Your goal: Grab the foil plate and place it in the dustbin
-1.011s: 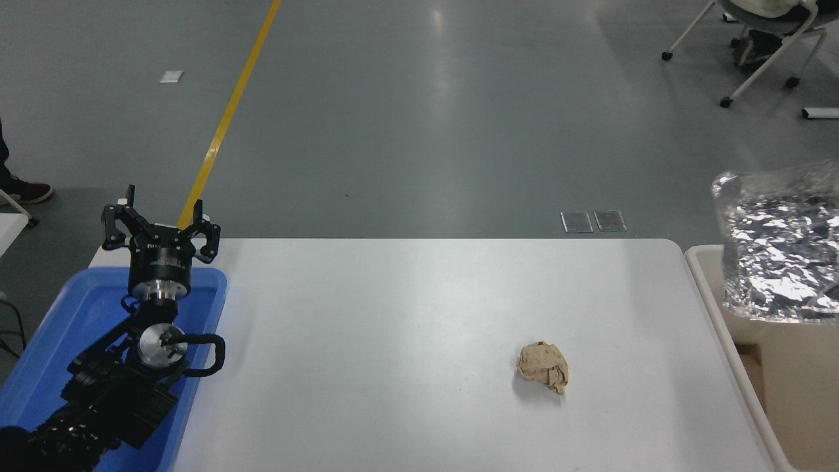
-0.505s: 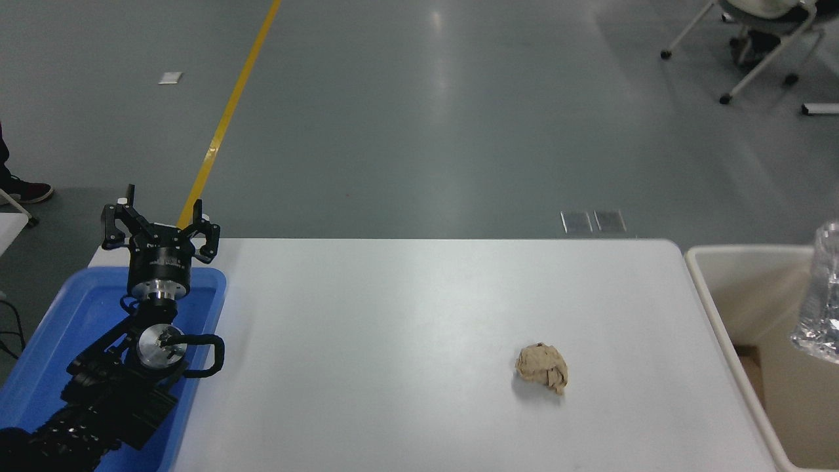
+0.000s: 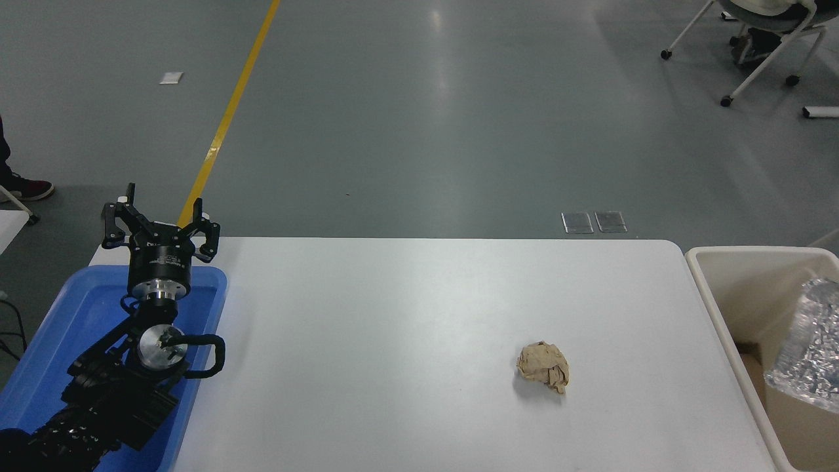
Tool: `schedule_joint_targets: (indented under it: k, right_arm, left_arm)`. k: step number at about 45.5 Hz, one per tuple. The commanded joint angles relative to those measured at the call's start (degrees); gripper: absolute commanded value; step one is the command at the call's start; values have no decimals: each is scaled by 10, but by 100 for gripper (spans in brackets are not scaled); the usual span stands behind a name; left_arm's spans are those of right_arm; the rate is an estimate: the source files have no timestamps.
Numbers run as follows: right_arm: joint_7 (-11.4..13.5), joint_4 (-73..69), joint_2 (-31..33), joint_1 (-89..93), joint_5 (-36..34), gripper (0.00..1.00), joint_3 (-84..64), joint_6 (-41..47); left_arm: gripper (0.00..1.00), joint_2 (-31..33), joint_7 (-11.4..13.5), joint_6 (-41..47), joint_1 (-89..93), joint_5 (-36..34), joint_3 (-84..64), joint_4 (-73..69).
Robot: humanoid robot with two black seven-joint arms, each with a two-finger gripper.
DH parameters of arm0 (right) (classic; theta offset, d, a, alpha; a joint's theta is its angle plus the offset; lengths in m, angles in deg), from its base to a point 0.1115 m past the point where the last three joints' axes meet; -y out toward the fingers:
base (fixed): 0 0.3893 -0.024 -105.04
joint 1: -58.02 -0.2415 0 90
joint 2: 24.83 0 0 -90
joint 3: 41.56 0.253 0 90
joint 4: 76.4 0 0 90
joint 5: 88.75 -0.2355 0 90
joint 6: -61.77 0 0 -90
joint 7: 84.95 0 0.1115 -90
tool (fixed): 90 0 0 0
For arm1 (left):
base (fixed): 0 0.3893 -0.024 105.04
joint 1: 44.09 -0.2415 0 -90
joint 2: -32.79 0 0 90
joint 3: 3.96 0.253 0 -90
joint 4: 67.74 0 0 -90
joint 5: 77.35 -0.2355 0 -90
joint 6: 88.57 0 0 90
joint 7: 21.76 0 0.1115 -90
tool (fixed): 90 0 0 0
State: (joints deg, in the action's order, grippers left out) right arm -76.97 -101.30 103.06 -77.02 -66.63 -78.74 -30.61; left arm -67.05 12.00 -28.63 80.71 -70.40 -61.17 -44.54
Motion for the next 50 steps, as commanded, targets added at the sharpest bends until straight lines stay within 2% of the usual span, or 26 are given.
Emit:
schedule_joint_targets:
  k: [1, 2, 3, 12, 17, 24, 30, 37, 43, 50]
  right_arm:
    - [2, 42, -32, 34, 15, 65, 2, -19]
    - [1, 42, -33, 33, 17, 96, 4, -20]
    - [1, 41, -32, 29, 19, 100, 4, -19]
    - [1, 5, -26, -9, 54, 100, 5, -13]
    - [3, -115, 48, -91, 152, 100, -1, -10]
    - [4, -297, 116, -252, 205, 100, -41, 28]
    - [4, -407, 108, -432, 202, 100, -157, 101]
    - [2, -500, 48, -600, 187, 100, -248, 202]
    - [2, -570, 10, -690, 117, 100, -253, 279]
    - [1, -620, -27, -784, 32, 100, -250, 431]
  left_arm:
    - [99, 0, 0, 0, 0, 0, 0, 0]
    - [99, 0, 0, 0, 0, 0, 0, 0]
    - [99, 0, 0, 0, 0, 0, 0, 0]
    - [99, 0, 0, 0, 0, 0, 0, 0]
    - [99, 0, 0, 0, 0, -1, 0, 0]
    - [99, 0, 0, 0, 0, -1, 0, 0]
    - [99, 0, 0, 0, 0, -1, 0, 0]
    - [99, 0, -1, 0, 0, -2, 0, 0]
    - [99, 0, -1, 0, 0, -2, 0, 0]
    - [99, 0, -1, 0, 0, -2, 0, 0]
